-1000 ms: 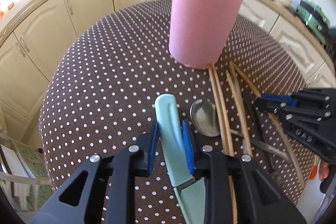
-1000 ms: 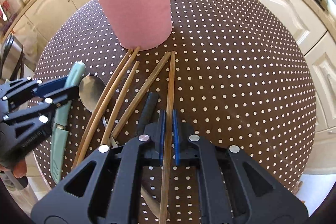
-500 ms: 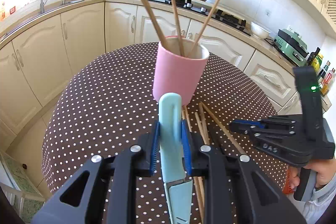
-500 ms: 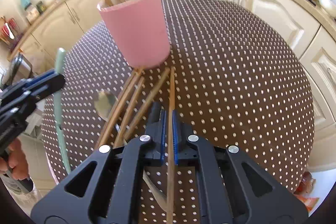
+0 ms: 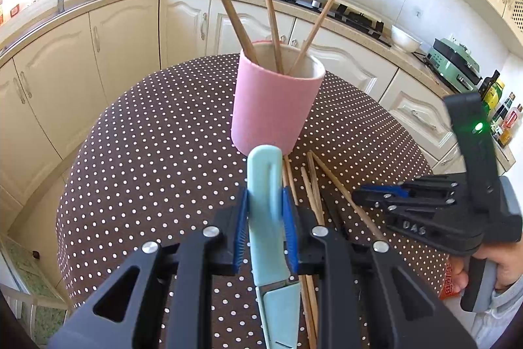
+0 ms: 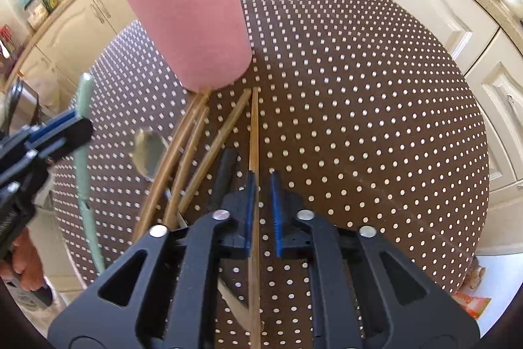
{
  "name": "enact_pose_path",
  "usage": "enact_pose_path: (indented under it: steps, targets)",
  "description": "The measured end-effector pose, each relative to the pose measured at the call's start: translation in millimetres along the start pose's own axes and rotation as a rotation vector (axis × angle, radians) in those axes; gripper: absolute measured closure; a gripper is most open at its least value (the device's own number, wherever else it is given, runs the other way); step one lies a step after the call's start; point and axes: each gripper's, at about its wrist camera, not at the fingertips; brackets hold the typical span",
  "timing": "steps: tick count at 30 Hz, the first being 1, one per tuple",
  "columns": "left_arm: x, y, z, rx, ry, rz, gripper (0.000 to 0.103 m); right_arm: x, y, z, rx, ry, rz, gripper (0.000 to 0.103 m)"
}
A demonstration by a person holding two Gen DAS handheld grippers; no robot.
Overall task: Organize utensils
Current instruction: 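Grasp the light-blue knife handle with the left tool while the right tool lifts a chopstick, then drop the knife into the pink cup with the left tool while the right tool drops its chopstick in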
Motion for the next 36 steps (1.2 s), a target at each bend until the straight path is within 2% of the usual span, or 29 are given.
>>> enact_pose_path:
  steps: [2, 4, 6, 7, 10, 11, 13, 23, 27, 36]
  targets:
    - [-2, 1, 1, 0.006, 0.005, 0.002, 0.083, 0, -6, -4, 0.011, 0.012, 0.009, 0.057]
    - [-3, 2, 1, 0.008, 0.004, 0.001, 0.083, -2, -4, -4, 0.031, 0.014, 0.020, 0.058]
    - [-4, 3, 0, 0.009, 0.004, 0.003, 0.083, -8, -1, -1, 0.039, 0.039, 0.021, 0.072]
    - [-4, 3, 0, 0.009, 0.003, 0.004, 0.083, -13, -1, 0, 0.041, 0.052, 0.024, 0.073]
    - [-2, 1, -2, -0.002, -0.008, 0.007, 0.083, -14, 5, 6, 0.069, 0.027, 0.054, 0.096]
    - [0, 0, -3, -0.004, -0.014, 0.009, 0.083, -13, 4, 4, 0.062, 0.021, 0.038, 0.096]
    - [5, 0, -4, -0.007, -0.034, 0.014, 0.083, -4, 2, 5, 0.055, -0.027, 0.028, 0.096]
    - [42, -1, -18, -0.021, -0.185, 0.026, 0.083, 81, -16, 3, 0.008, -0.303, -0.188, 0.097]
    - [51, -6, -31, -0.035, -0.227, 0.031, 0.083, 115, -12, -2, -0.011, -0.457, -0.268, 0.097]
    - [69, -16, -70, -0.070, -0.323, 0.012, 0.083, 136, 14, -35, -0.054, -0.746, -0.345, 0.096]
Point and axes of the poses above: each gripper's, at about its wrist camera, not at the fingertips, and x roughly against the way its jaws point, y to its left, z to its underside, and after that the axes turned 14 degrees about -x, right-handed
